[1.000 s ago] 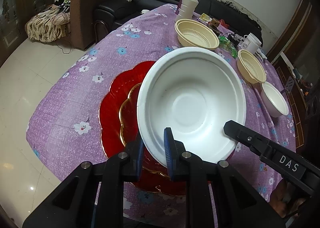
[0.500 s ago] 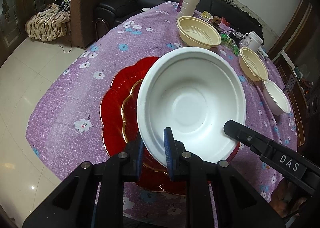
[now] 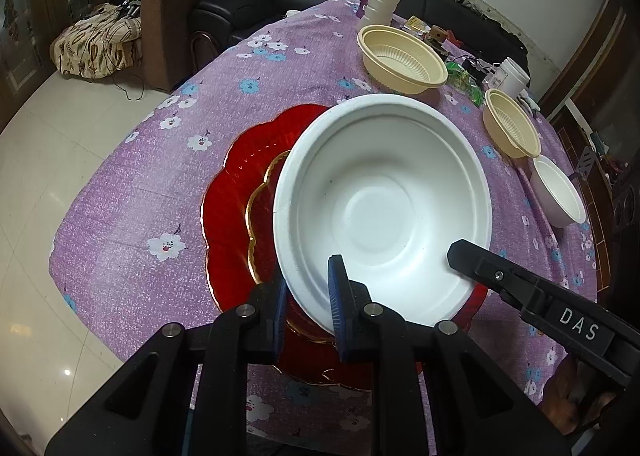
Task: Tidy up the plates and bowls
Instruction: 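Lower the white foam bowl onto the red plates and open both grippers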
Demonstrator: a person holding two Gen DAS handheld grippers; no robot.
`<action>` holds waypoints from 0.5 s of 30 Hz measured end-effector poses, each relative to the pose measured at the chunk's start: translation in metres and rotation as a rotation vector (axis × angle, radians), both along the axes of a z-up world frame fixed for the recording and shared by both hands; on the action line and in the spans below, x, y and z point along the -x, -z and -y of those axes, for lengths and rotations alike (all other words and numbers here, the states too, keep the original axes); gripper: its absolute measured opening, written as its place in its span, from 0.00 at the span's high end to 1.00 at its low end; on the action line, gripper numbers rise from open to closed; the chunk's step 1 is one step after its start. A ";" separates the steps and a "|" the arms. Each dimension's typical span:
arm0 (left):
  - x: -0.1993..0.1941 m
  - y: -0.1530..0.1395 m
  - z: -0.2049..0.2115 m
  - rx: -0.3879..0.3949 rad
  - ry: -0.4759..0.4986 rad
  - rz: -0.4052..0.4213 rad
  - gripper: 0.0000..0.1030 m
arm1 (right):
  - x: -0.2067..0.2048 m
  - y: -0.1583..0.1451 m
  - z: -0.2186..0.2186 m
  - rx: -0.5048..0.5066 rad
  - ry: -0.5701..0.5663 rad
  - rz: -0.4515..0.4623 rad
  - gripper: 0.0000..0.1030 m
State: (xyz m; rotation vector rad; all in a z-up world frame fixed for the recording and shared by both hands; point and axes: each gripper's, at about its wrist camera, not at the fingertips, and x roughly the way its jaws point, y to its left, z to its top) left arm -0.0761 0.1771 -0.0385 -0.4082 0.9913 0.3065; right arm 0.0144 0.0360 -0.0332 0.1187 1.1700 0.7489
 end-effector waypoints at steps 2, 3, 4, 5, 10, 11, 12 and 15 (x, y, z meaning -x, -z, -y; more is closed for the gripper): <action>0.000 0.001 0.000 -0.001 0.001 -0.003 0.84 | -0.001 0.002 -0.001 0.000 0.001 -0.005 0.91; -0.001 0.001 0.001 -0.002 0.002 -0.004 0.84 | -0.001 0.002 -0.001 0.001 0.001 -0.006 0.91; -0.001 0.002 0.001 -0.002 0.002 -0.006 0.84 | -0.002 0.003 -0.001 0.000 0.001 -0.008 0.91; -0.001 0.002 0.001 -0.001 0.002 -0.007 0.84 | -0.002 0.004 -0.001 0.001 0.001 -0.010 0.91; -0.003 0.005 0.001 -0.002 0.002 -0.016 0.84 | -0.006 0.009 -0.002 0.004 0.000 -0.024 0.91; -0.004 0.006 0.001 -0.001 0.002 -0.019 0.84 | -0.007 0.011 -0.002 0.004 0.000 -0.027 0.91; -0.004 0.007 0.001 0.001 0.001 -0.021 0.84 | -0.007 0.012 -0.002 0.005 0.001 -0.031 0.91; -0.005 0.007 0.001 -0.002 0.002 -0.025 0.84 | -0.008 0.014 -0.003 0.006 0.001 -0.035 0.91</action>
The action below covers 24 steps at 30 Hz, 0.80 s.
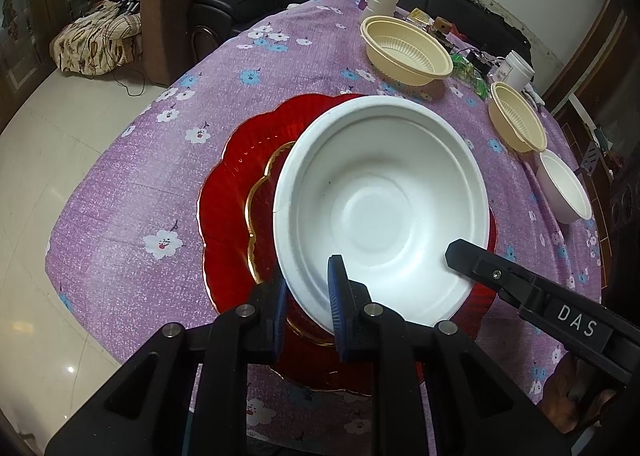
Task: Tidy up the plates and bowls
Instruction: 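Lower the white foam bowl onto the red plates and open both grippers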
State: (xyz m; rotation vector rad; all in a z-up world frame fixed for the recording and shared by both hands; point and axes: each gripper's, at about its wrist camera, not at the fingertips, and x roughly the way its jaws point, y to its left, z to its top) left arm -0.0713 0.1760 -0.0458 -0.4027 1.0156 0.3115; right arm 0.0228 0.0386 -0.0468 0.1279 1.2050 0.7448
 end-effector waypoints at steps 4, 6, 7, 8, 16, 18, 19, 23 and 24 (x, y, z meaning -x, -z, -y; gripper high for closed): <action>-0.002 0.001 0.000 0.001 -0.001 -0.005 0.84 | -0.002 0.002 -0.001 0.001 0.001 -0.004 0.91; -0.002 0.001 0.000 -0.001 0.001 -0.006 0.84 | -0.004 0.003 -0.001 0.000 0.002 -0.007 0.91; -0.003 0.002 0.000 -0.002 0.000 -0.008 0.84 | -0.004 0.004 -0.001 0.000 0.002 -0.009 0.91; -0.003 0.002 0.000 -0.002 0.000 -0.009 0.84 | -0.004 0.004 0.000 0.001 0.002 -0.009 0.91; -0.005 0.003 0.000 -0.004 -0.001 -0.017 0.84 | -0.005 0.006 0.000 0.001 0.003 -0.017 0.91; -0.005 0.004 0.000 -0.007 -0.001 -0.019 0.84 | -0.005 0.006 0.000 0.002 0.002 -0.019 0.91; -0.006 0.005 0.000 -0.006 -0.001 -0.021 0.84 | -0.005 0.006 0.000 0.003 0.003 -0.019 0.91; -0.007 0.005 0.001 -0.008 -0.001 -0.024 0.84 | -0.005 0.007 0.000 0.005 0.004 -0.021 0.91; -0.007 0.005 0.001 -0.010 -0.001 -0.024 0.84 | -0.004 0.007 0.000 0.004 0.004 -0.021 0.91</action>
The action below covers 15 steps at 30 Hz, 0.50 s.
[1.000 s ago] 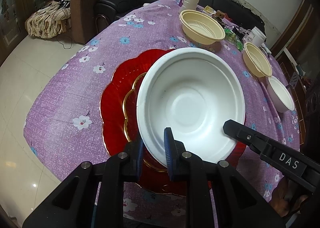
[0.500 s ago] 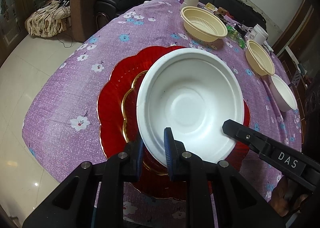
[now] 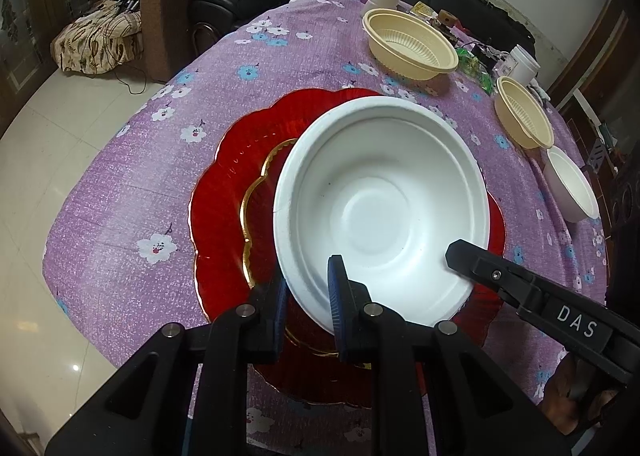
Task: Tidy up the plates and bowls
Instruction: 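Lower the white foam bowl onto the red plates and open both grippers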
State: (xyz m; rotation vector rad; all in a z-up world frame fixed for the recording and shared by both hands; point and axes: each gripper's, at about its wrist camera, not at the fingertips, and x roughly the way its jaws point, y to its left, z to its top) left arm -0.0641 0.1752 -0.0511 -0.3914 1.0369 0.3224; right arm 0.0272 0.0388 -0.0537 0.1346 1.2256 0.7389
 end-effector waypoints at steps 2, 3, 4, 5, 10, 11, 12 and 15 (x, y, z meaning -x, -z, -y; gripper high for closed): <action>0.000 0.000 0.000 0.001 0.000 -0.003 0.84 | 0.000 0.000 0.000 0.001 0.001 0.000 0.91; 0.000 0.000 0.000 0.002 0.000 -0.003 0.84 | 0.000 0.001 0.001 0.001 0.002 -0.001 0.91; 0.000 0.000 0.000 -0.001 0.000 -0.002 0.84 | 0.000 0.001 0.000 0.000 0.002 -0.001 0.91; -0.001 0.000 0.000 -0.002 0.000 -0.003 0.84 | -0.001 0.001 0.000 -0.001 0.002 -0.002 0.91; -0.002 0.000 0.001 -0.006 0.002 -0.003 0.84 | -0.001 0.000 0.001 -0.005 0.006 -0.005 0.90; -0.002 0.000 0.001 -0.006 0.002 -0.003 0.84 | -0.001 0.000 0.001 -0.004 0.005 -0.005 0.89; -0.002 0.000 0.002 -0.006 0.003 -0.003 0.84 | 0.000 -0.001 0.001 -0.005 0.003 -0.004 0.87; -0.002 0.000 0.002 -0.008 0.003 -0.003 0.83 | 0.001 -0.002 0.000 0.000 0.002 0.006 0.87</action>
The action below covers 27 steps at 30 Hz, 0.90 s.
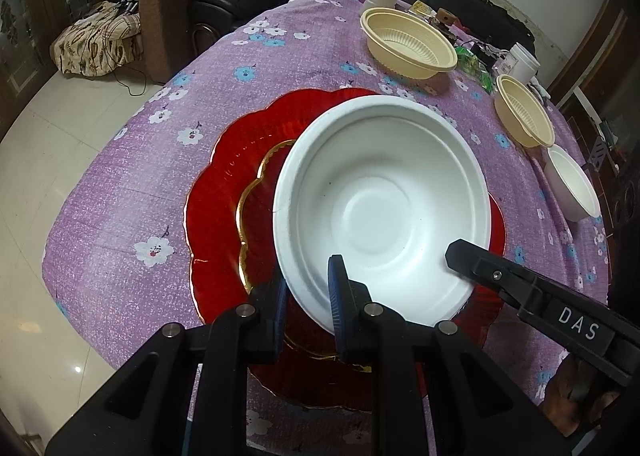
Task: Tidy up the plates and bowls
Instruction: 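Lower the white foam bowl onto the red plates and open both grippers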
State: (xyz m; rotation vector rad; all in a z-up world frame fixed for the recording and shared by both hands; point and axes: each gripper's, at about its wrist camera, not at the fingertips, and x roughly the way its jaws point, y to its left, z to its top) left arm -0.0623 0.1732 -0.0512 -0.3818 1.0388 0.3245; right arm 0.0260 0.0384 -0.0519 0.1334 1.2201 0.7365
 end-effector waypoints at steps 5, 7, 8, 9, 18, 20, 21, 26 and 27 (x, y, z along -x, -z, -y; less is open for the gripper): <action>0.000 0.000 -0.001 0.004 -0.002 -0.001 0.83 | 0.001 -0.001 -0.001 0.004 0.001 0.003 0.87; -0.001 0.001 -0.001 0.010 -0.002 -0.002 0.83 | 0.001 -0.001 -0.001 0.009 0.002 0.008 0.87; -0.001 0.001 -0.001 0.010 -0.001 -0.004 0.83 | 0.001 -0.002 -0.001 0.013 0.003 0.012 0.87; -0.001 0.001 -0.001 0.013 -0.002 -0.005 0.83 | 0.001 -0.002 -0.001 0.013 0.004 0.013 0.87; -0.001 -0.004 -0.007 0.059 -0.036 0.017 0.80 | 0.000 -0.010 0.003 0.018 0.028 0.055 0.85; 0.001 -0.007 -0.010 0.068 -0.053 0.028 0.68 | -0.001 -0.013 0.004 0.018 0.037 0.061 0.81; 0.002 -0.009 -0.012 0.075 -0.062 0.036 0.56 | -0.002 -0.013 0.005 0.018 0.039 0.060 0.73; 0.007 -0.016 -0.019 0.109 -0.093 0.083 0.41 | 0.002 -0.020 0.000 0.026 -0.016 0.064 0.48; 0.007 -0.018 -0.020 0.118 -0.097 0.089 0.41 | 0.002 -0.022 0.001 0.024 -0.015 0.070 0.43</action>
